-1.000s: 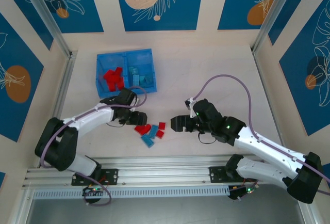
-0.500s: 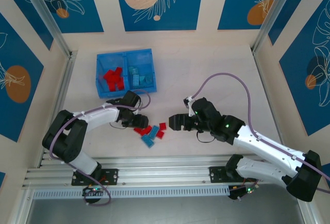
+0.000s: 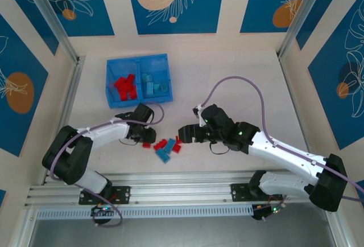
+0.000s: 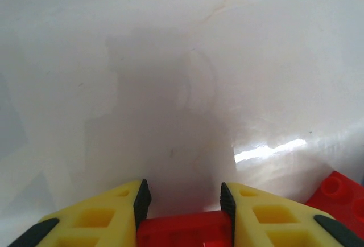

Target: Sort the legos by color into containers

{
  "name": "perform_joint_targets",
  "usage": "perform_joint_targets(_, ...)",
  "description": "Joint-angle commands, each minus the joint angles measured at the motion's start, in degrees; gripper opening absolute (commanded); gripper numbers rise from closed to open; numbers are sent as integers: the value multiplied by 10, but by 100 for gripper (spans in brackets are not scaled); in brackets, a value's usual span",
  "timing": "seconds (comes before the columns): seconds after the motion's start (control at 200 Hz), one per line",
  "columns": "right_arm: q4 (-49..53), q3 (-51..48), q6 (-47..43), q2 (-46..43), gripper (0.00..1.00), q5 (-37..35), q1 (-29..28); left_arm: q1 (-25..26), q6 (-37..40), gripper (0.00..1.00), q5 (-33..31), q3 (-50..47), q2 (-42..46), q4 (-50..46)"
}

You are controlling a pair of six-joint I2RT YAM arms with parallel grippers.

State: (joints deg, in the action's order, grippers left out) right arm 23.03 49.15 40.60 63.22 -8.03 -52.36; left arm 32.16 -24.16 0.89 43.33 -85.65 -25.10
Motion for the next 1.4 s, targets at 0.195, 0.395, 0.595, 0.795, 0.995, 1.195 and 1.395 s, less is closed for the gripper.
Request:
perform_joint_targets(0.195,4,55,-32,28,81,11,-29,0,-4,28,-171,53,163,-56)
perform_joint_targets(0.395,1,53,-27,24,81,2,-32,-77,64,28,-249,157,154,-6)
perform_joint_targets(0.595,-2,40,-18,11,81,-1,-35,-193,68,26,-241,262,14,78)
perform_joint_targets(0.795,26,49,-25,-7,81,-12,-41,-246,35,27,-191,402,-156,97)
perform_joint_targets(0.995,37,27,-11,-49,82,-32,-47,-274,0,58,-136,504,-253,73)
perform_joint_targets(1.195,43,16,-4,-56,82,-47,-46,-274,-34,64,-86,475,-180,79)
perform_joint_targets(1.395,40,38,1,10,82,-76,-50,-214,-32,64,2,302,51,103)
